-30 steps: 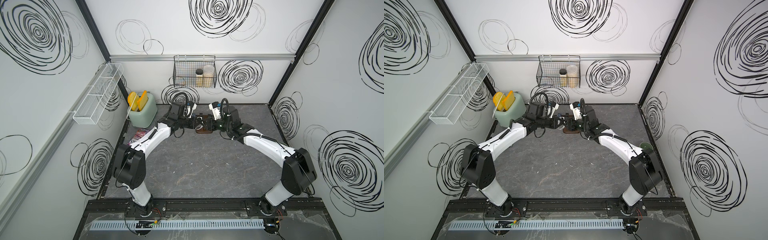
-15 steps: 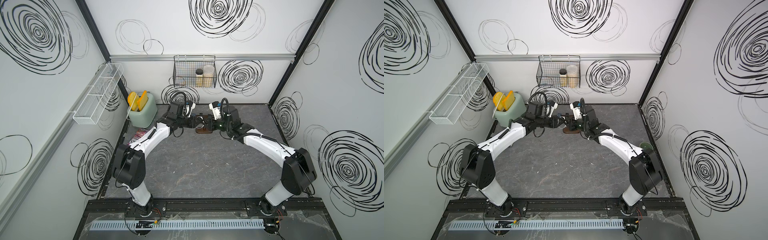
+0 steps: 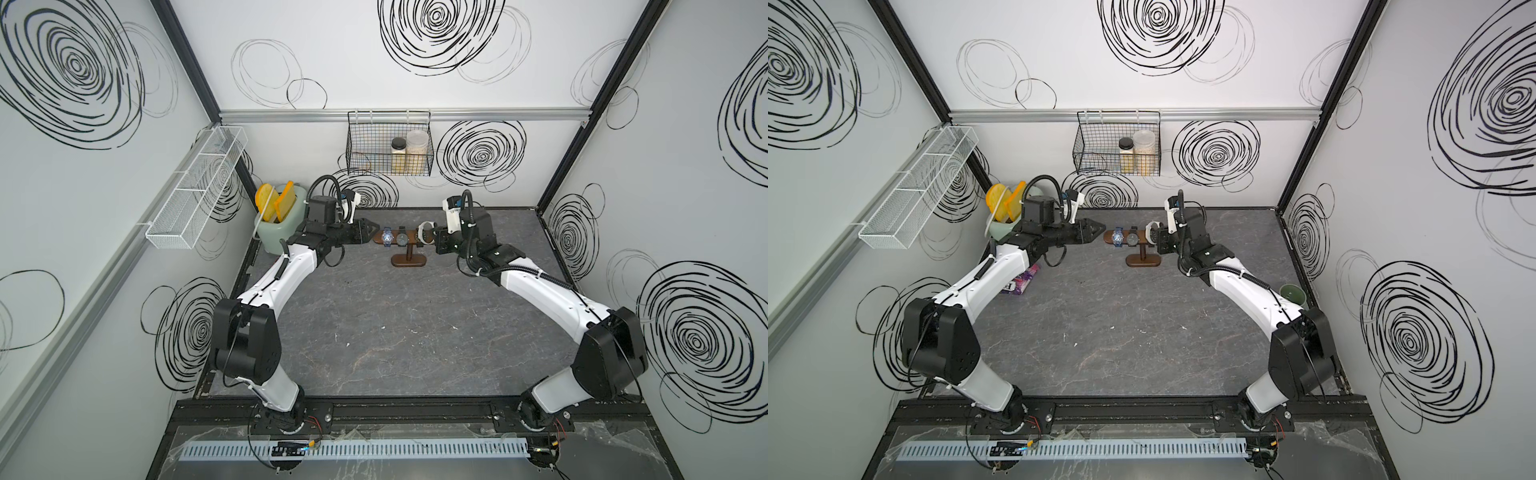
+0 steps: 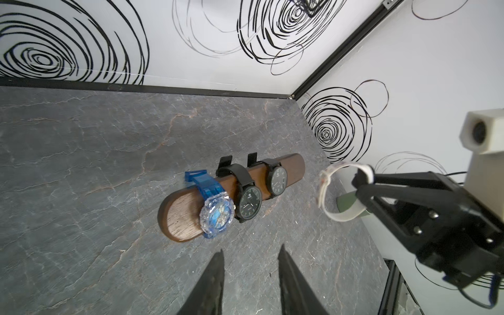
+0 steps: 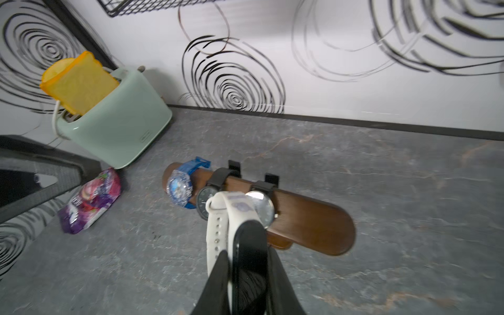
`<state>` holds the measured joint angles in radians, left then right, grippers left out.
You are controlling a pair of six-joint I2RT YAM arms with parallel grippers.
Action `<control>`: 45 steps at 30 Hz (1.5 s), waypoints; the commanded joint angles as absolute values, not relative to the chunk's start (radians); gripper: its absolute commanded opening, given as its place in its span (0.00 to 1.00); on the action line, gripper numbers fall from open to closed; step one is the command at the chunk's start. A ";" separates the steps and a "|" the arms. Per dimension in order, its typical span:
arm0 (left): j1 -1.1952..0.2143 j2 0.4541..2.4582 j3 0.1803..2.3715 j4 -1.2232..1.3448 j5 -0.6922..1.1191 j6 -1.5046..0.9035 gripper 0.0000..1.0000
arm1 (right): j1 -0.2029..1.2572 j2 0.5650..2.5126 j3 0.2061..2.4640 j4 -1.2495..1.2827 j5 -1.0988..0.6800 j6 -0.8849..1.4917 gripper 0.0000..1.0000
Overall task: Place watch on stand
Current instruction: Pick up the watch at the center of the board, then place the watch on the stand.
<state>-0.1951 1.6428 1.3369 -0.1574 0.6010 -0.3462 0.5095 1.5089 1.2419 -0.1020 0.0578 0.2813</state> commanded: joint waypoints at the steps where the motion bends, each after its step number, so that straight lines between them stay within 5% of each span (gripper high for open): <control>1: -0.178 1.677 1.344 -0.152 0.604 -0.359 0.36 | 0.472 1.462 1.213 -0.142 0.252 0.216 0.19; 13: -0.164 1.748 1.353 -0.171 0.558 -0.364 0.35 | 0.359 1.479 1.164 -0.114 0.290 0.177 0.19; 45: -0.171 1.813 1.365 -0.147 0.548 -0.365 0.34 | 0.395 1.711 1.270 -0.044 0.299 0.171 0.19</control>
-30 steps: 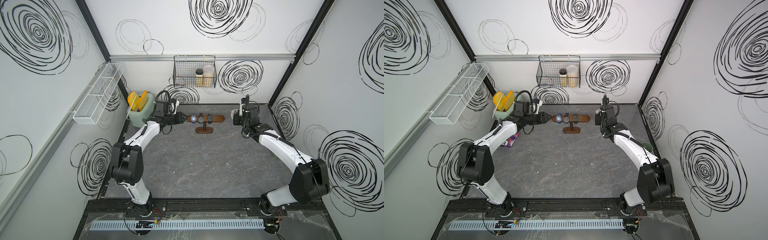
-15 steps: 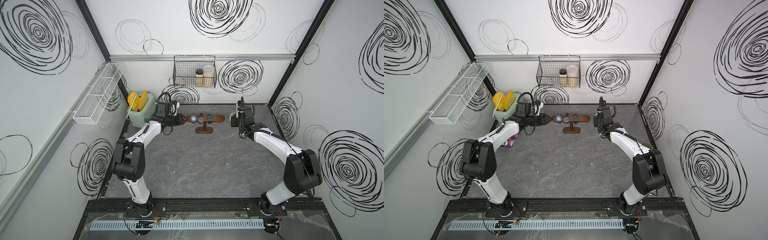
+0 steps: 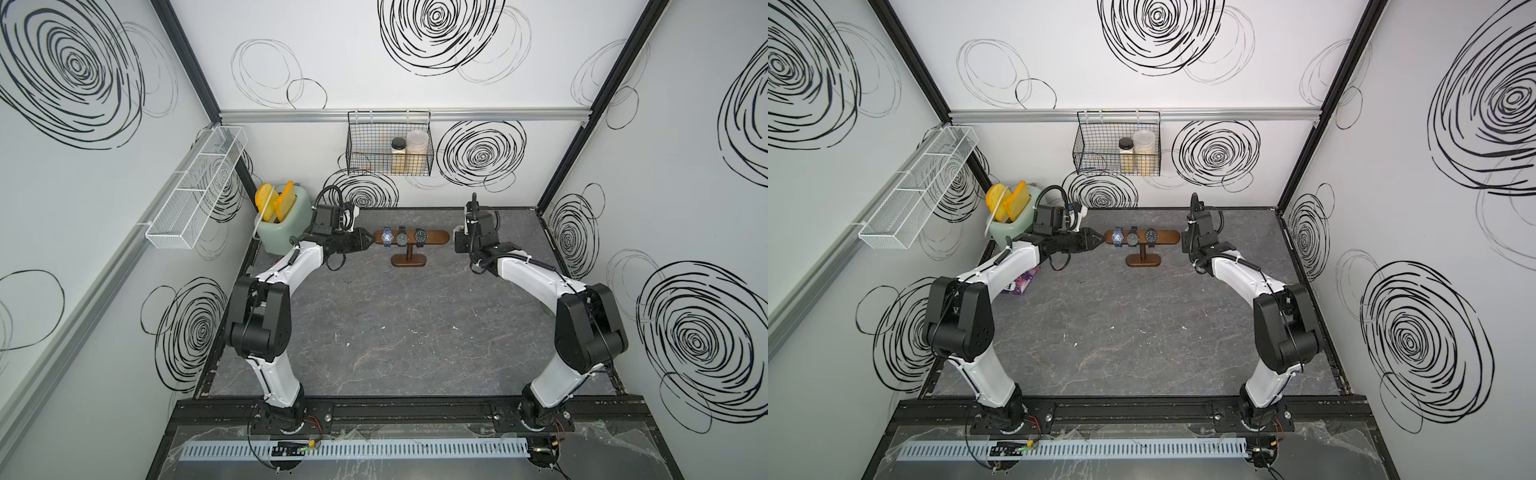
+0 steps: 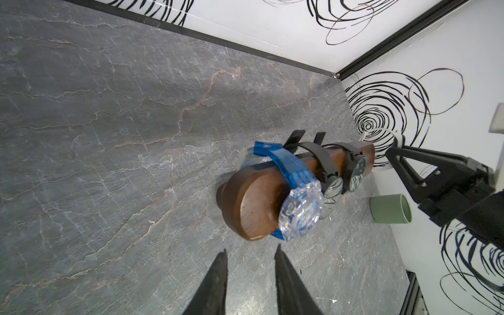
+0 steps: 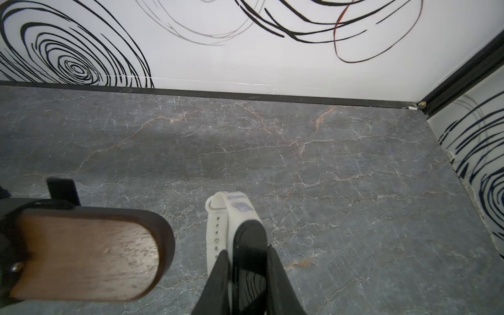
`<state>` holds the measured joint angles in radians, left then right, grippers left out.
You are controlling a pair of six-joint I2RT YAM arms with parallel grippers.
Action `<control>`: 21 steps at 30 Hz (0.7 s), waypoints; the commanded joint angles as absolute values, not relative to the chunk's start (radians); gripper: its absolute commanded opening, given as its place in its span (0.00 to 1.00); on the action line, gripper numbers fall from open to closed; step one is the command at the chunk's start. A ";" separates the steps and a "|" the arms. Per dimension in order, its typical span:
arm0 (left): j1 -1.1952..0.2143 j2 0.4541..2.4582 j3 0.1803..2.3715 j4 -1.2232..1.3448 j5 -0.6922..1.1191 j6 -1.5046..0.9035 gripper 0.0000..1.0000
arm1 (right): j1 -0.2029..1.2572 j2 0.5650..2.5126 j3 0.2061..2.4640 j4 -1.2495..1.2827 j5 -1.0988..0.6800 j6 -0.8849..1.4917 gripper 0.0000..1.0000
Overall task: Place watch on stand
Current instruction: Place the watch on the stand.
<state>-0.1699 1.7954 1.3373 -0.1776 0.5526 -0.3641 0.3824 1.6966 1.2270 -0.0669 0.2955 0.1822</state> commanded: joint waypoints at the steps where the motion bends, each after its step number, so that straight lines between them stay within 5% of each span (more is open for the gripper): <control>1: -0.172 1.813 1.365 -0.148 0.549 -0.365 0.34 | 0.399 1.715 1.274 -0.046 0.299 0.170 0.19; 21: -0.183 1.825 1.374 -0.153 0.555 -0.365 0.34 | 0.455 1.770 1.325 -0.069 0.301 0.176 0.19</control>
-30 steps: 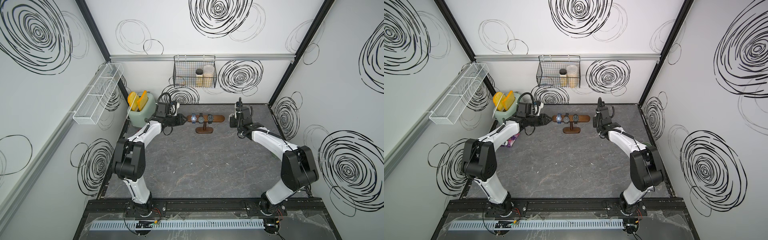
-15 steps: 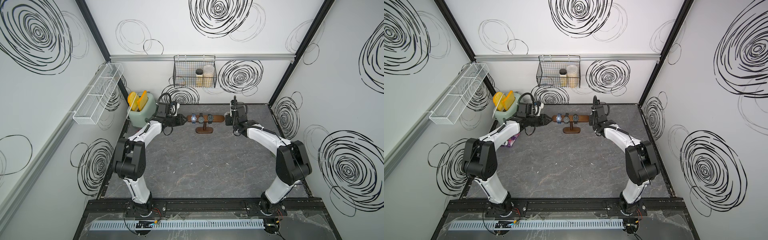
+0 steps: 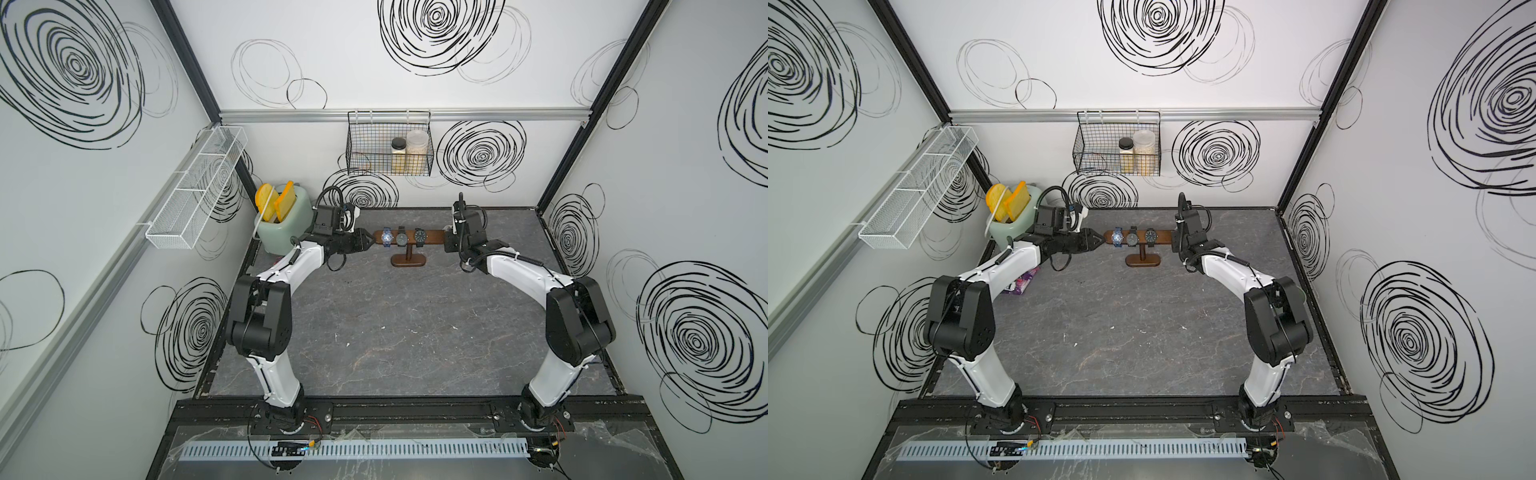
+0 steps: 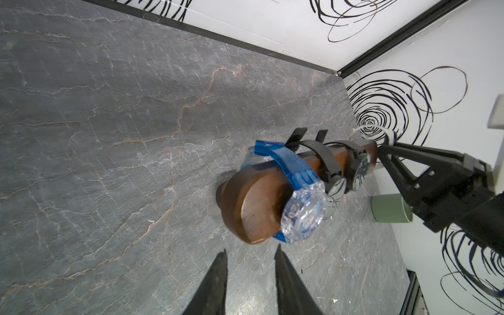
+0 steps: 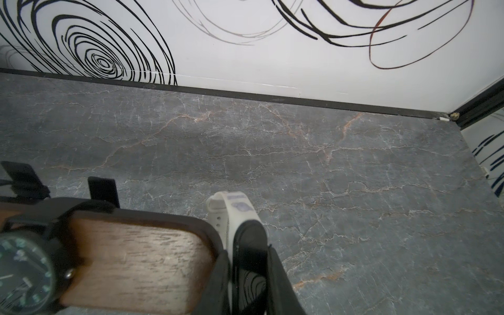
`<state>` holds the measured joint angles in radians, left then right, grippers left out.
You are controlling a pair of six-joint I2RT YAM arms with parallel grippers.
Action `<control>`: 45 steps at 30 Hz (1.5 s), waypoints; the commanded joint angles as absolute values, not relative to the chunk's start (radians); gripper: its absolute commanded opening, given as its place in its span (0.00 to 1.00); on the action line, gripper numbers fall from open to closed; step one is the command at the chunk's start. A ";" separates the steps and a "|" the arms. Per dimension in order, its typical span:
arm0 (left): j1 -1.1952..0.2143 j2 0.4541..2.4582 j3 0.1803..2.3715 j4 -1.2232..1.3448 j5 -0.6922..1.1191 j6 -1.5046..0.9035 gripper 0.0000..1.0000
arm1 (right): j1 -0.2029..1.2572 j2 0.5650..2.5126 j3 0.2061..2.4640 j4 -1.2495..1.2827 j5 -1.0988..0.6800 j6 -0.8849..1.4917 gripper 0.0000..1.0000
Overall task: Place watch on stand
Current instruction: Place the watch on the stand.
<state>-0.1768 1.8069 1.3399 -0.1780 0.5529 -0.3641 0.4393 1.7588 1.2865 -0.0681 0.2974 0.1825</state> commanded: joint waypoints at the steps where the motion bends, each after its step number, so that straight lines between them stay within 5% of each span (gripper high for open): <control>1: -0.183 1.825 1.375 -0.154 0.554 -0.365 0.34 | 0.458 1.773 1.326 -0.068 0.300 0.177 0.19; 45: -0.198 1.836 1.386 -0.168 0.551 -0.358 0.33 | 0.540 1.835 1.388 -0.094 0.306 0.174 0.22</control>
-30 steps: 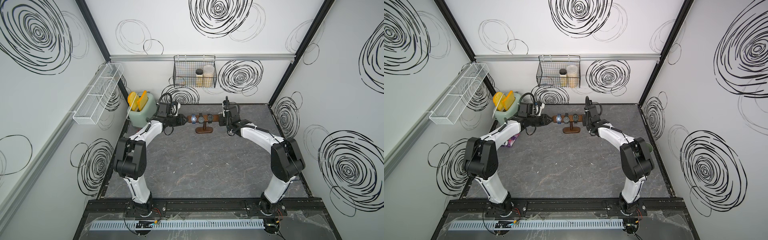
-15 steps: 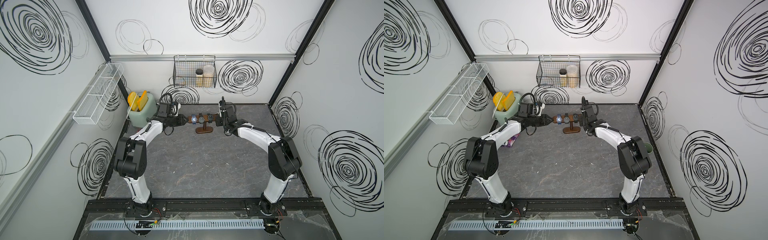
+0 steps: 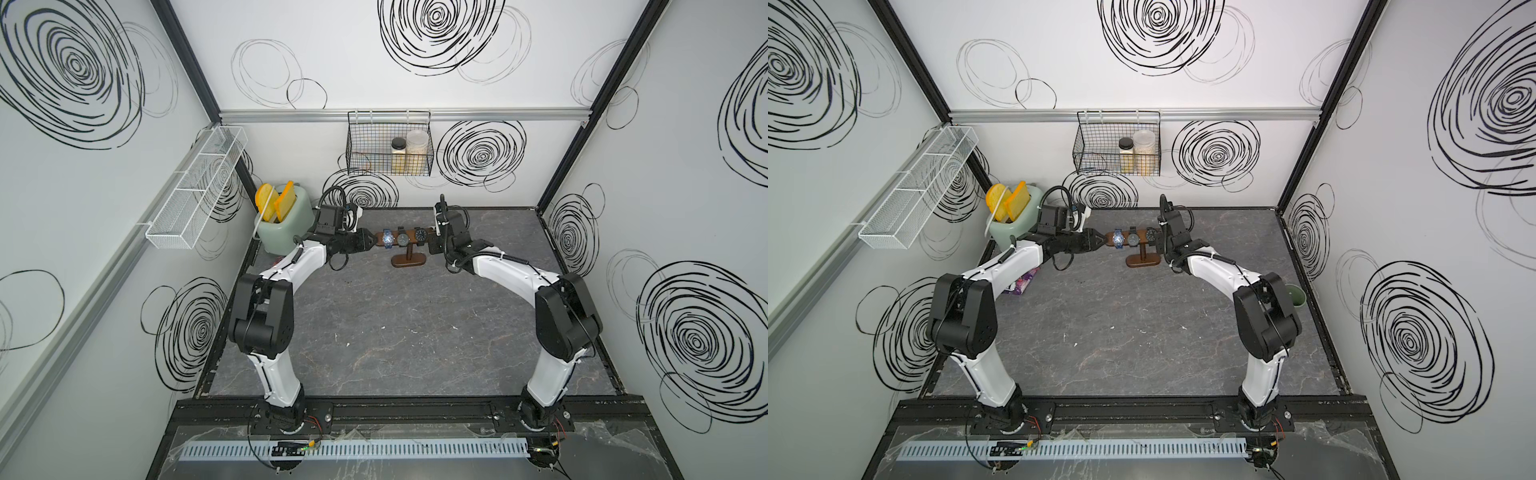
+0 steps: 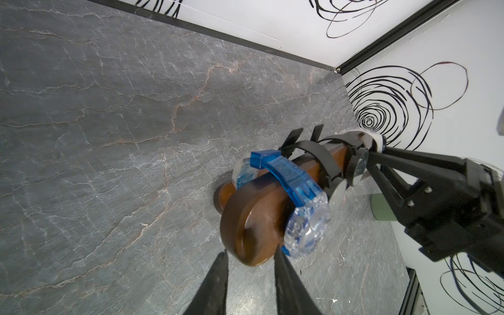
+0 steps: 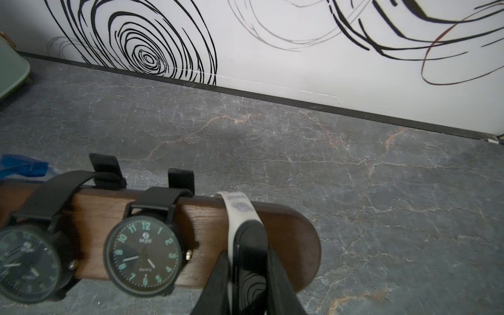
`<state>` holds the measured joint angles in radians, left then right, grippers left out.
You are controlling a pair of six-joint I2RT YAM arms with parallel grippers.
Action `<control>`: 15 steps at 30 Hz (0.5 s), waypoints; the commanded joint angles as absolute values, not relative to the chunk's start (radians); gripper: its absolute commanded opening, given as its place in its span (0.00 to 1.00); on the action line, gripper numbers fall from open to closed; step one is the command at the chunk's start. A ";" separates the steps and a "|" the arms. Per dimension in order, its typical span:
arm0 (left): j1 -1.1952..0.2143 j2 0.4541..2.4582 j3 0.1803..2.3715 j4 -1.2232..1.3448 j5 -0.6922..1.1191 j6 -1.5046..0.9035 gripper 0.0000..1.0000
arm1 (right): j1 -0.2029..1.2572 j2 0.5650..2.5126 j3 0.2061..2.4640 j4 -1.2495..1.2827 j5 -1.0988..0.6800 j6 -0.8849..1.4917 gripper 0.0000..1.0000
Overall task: Place watch on stand
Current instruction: Place the watch on the stand.
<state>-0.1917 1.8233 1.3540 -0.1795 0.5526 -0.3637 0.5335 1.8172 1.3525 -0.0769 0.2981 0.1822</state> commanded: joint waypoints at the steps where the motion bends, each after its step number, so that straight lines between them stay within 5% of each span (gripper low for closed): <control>1: -0.197 1.836 1.387 -0.167 0.551 -0.359 0.33 | 0.541 1.837 1.390 -0.094 0.306 0.173 0.23; 15: -0.198 1.836 1.388 -0.170 0.552 -0.359 0.33 | 0.549 1.838 1.401 -0.091 0.309 0.166 0.41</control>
